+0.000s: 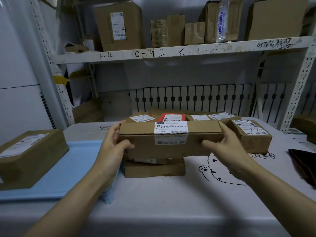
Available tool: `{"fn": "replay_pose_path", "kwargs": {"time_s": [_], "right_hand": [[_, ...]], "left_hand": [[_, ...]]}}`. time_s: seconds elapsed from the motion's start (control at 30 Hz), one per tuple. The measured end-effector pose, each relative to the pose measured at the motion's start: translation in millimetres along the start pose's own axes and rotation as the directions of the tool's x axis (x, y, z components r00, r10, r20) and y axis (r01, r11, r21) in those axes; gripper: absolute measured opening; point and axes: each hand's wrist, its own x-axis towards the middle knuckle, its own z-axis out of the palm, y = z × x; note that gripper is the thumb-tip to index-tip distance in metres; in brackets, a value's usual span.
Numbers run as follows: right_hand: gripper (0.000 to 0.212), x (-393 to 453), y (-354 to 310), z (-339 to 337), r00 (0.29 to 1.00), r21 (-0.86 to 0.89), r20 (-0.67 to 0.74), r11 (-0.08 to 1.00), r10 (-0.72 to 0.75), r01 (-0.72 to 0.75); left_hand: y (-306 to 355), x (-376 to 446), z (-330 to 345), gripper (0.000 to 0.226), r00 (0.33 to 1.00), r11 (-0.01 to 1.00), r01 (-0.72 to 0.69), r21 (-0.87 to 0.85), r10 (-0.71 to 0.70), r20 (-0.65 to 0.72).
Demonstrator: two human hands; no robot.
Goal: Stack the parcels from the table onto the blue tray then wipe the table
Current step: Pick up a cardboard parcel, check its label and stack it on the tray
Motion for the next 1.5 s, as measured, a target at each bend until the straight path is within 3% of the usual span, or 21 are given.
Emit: {"fn": "replay_pose_path", "kwargs": {"time_s": [0.13, 0.2, 0.27, 0.37, 0.53, 0.63, 0.73, 0.8, 0.97, 1.13, 1.23, 1.5], "right_hand": [[0.051, 0, -1, 3, 1.000, 0.017, -0.010, 1.000, -0.014, 0.014], [0.050, 2, -1, 5, 0.999, 0.017, -0.027, 0.999, -0.029, 0.029], [0.048, 3, -4, 9, 0.998, 0.012, -0.047, 0.999, -0.052, 0.052], [0.046, 4, -10, 13, 0.993, 0.009, -0.058, 0.995, -0.099, 0.100], [0.041, 1, -21, 16, 0.975, -0.063, -0.012, 0.973, -0.223, 0.222], [0.038, 0, -25, 13, 0.959, -0.138, -0.020, 0.950, -0.284, 0.279], [0.041, 1, -24, 10, 0.937, -0.280, -0.057, 0.906, -0.345, 0.317], [0.054, 2, -24, 8, 0.934, -0.314, -0.069, 0.896, -0.351, 0.314], [0.081, 1, -28, 7, 0.972, -0.150, -0.077, 0.966, -0.223, 0.210], [0.053, -1, -27, 14, 0.980, -0.024, 0.008, 0.979, -0.201, 0.201], [0.033, 1, -26, 18, 0.973, -0.039, 0.041, 0.973, -0.226, 0.228], [0.031, 2, -29, 19, 0.969, -0.063, 0.053, 0.968, -0.241, 0.245]], "left_hand": [[6, -4, -1, 0.078, 0.961, 0.930, -0.215, 0.298, 0.256, -0.106], [13, -8, 0, 0.078, 0.890, 0.796, -0.374, 0.477, 0.453, -0.059], [21, -9, 3, 0.074, 0.807, 0.622, -0.507, 0.597, 0.586, 0.075], [31, -9, 13, 0.067, 0.733, 0.454, -0.597, 0.661, 0.644, 0.219], [42, -5, 28, 0.063, 0.691, 0.301, -0.631, 0.715, 0.637, 0.341], [45, -4, 34, 0.055, 0.704, 0.351, -0.646, 0.678, 0.618, 0.351], [47, -3, 35, 0.044, 0.769, 0.500, -0.606, 0.618, 0.566, 0.297], [48, -2, 34, 0.037, 0.799, 0.595, -0.583, 0.553, 0.546, 0.254], [47, 1, 26, 0.052, 0.869, 0.778, -0.495, 0.387, 0.458, 0.190], [39, 6, 24, 0.038, 0.931, 0.919, -0.347, 0.190, 0.312, 0.190], [35, 7, 25, 0.043, 0.947, 0.962, -0.268, 0.049, 0.253, 0.198], [30, 8, 25, 0.043, 0.951, 0.972, -0.233, 0.001, 0.228, 0.208]]}}
